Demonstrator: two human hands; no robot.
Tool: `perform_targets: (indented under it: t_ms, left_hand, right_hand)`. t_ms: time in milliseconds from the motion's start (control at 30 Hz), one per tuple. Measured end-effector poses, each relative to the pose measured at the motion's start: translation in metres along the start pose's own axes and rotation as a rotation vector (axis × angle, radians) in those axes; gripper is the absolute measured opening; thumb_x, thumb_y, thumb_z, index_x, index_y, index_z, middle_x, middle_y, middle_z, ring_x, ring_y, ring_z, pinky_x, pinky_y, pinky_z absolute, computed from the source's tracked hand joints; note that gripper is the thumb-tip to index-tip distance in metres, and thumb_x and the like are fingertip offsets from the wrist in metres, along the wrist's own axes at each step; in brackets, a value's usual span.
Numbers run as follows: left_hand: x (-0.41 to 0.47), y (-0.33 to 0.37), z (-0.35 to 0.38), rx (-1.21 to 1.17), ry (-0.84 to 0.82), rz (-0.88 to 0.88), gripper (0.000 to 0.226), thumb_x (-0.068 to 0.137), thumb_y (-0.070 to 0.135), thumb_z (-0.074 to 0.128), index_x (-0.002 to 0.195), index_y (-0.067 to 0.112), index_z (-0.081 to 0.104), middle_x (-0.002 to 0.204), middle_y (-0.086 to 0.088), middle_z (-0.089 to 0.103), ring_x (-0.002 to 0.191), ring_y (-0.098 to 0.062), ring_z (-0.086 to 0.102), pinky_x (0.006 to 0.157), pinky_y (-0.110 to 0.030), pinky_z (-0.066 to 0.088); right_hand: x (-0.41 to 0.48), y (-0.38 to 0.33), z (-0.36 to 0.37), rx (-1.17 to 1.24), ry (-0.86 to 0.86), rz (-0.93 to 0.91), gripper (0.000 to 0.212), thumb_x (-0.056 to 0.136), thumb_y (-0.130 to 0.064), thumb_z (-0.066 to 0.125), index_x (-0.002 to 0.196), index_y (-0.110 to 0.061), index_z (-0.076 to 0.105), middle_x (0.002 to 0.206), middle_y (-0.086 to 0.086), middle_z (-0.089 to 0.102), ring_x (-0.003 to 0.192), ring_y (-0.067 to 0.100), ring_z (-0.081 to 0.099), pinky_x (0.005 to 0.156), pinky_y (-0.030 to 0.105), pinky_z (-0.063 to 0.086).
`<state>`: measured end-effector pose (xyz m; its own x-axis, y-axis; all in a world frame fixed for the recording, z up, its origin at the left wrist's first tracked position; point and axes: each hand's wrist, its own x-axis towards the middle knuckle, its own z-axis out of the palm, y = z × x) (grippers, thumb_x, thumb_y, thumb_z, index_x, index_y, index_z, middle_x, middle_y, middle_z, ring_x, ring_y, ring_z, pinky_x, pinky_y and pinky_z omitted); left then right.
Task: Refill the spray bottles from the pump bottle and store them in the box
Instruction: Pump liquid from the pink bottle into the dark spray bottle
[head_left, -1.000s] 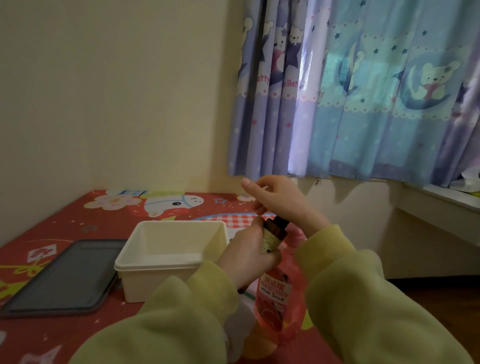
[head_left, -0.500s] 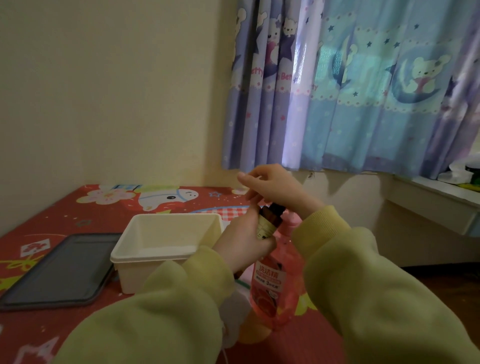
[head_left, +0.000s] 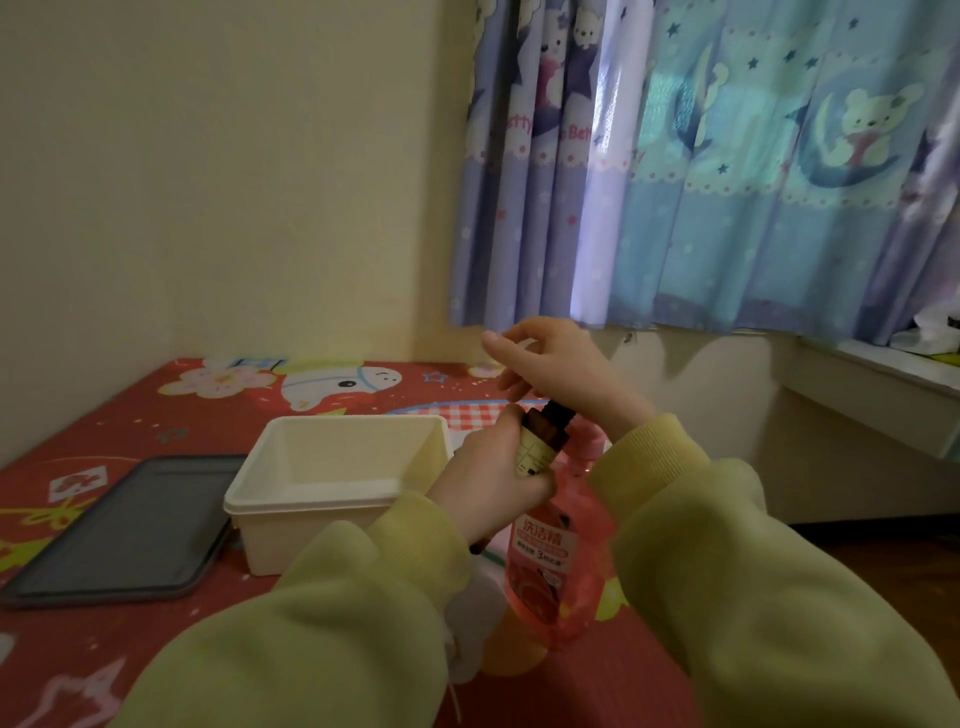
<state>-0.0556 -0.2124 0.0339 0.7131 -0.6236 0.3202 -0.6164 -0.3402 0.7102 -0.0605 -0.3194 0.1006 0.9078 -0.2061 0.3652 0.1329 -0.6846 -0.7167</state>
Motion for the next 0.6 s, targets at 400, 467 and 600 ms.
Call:
perform_targets:
  t_ms: [400,467,600]
  left_hand:
    - [0.001,-0.005,0.011,-0.017,0.023,0.024,0.027,0.079,0.017,0.062,0.094,0.019,0.040,0.071,0.002,0.055,0.058,-0.012,0.054,0.053,-0.027,0.044]
    - [0.001,-0.005,0.009,-0.012,0.005,0.015,0.029,0.078,0.016,0.062,0.099,0.017,0.042,0.074,0.000,0.057,0.062,-0.015,0.056,0.060,-0.034,0.050]
    - [0.001,-0.001,0.001,0.031,0.022,0.049,0.052,0.076,0.017,0.061,0.123,0.020,0.038,0.083,-0.004,0.062,0.070,-0.020,0.059,0.063,-0.035,0.047]
  right_hand:
    - [-0.001,0.012,0.003,-0.089,0.061,-0.044,0.029,0.083,-0.051,0.058,0.090,-0.022,0.062,0.064,-0.007,0.069,0.064,0.008,0.069,0.076,0.038,0.057]
    - [0.000,0.012,0.004,-0.110,0.049,-0.037,0.028,0.083,-0.051,0.058,0.088,-0.024,0.061,0.063,-0.007,0.069,0.063,0.006,0.068,0.075,0.038,0.057]
    - [0.002,0.002,-0.001,-0.128,-0.037,-0.021,0.029,0.086,-0.047,0.058,0.090,-0.019,0.062,0.067,-0.006,0.069,0.066,0.010,0.068,0.072,0.032,0.056]
